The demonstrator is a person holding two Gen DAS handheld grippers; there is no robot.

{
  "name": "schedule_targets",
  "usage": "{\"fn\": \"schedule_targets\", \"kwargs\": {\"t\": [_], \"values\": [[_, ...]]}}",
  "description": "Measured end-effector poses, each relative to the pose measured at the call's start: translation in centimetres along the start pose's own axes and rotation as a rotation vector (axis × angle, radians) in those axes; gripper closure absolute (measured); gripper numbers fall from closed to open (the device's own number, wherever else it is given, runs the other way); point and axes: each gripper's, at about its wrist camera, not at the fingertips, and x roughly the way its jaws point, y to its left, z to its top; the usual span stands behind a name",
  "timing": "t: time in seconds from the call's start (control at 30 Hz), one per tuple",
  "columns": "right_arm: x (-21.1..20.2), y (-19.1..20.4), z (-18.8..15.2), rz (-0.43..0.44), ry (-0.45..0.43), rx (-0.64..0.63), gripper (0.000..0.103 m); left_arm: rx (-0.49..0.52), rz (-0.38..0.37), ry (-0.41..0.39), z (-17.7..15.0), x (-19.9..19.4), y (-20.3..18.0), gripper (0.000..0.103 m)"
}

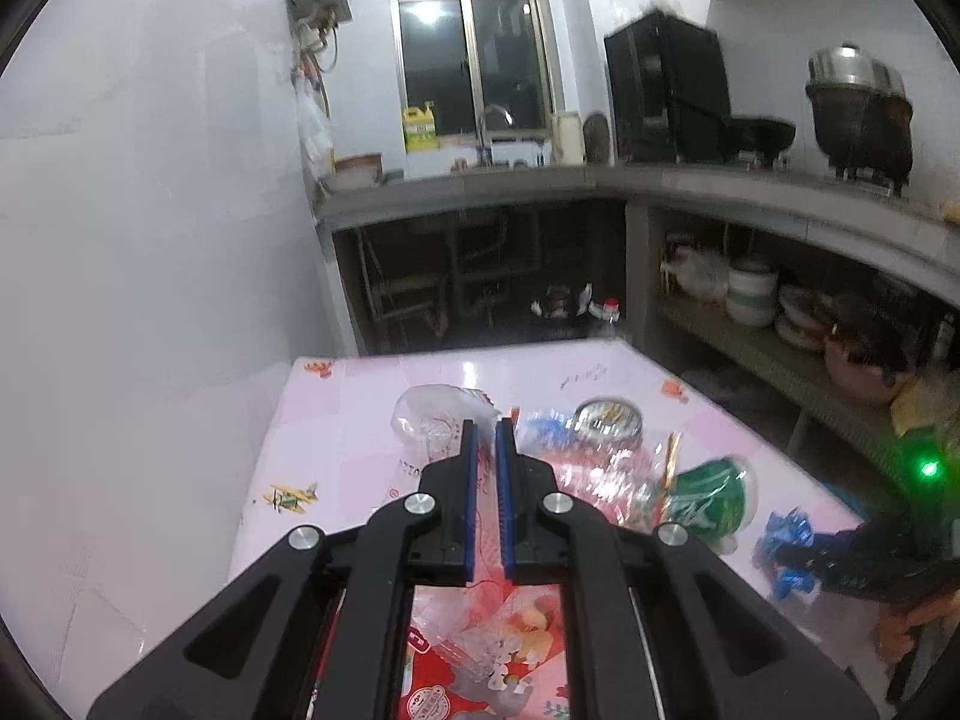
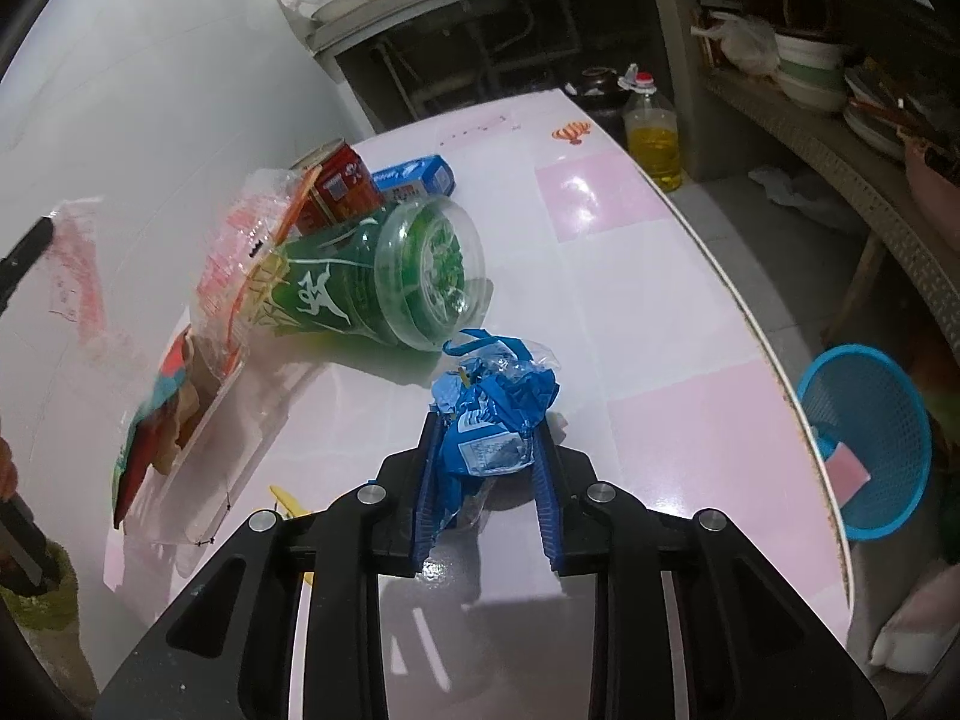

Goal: Collect trash
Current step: 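Grasp the clear plastic bag with the left tool and lift it, then carry the plastic bag and blue wrapper to the wastebasket and open both tools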

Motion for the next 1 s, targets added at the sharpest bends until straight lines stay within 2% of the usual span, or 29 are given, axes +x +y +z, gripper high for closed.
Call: {"fn": "schedule_targets", "kwargs": {"t": [0.13,0.27,0.5,0.73,1.0], "values": [[-0.9,0.0,0.2,-0.002,-0.023,0.002,0.078,-0.024,-0.045,-0.054,1.1,-2.2,-0.2,0.098],[-1.9,0.0,0.2,-0.001,-0.044,0.006,0.078,-0.044,-0.124,-0.096,2.3,-3.9,-1.2,0.098],[-4.6,-0.9,-0.2,-0.021,-0.085,0.033,0.078,-0.007,-0.272,-0.138,3.6,-5.1,-5.6,0.098],[-7.3,-3.2,-0.9,-0.064,-0.129,0.102,0.078,-0.003,-0.409,-0.123,4.0,-4.6,-10.4,0.098],[-9.1,-6.9,-2.2,-0.124,-0.153,0.194,0.078,-0.007,-0.536,-0.052,4.6,-1.6,-16.8,0.098]]}}
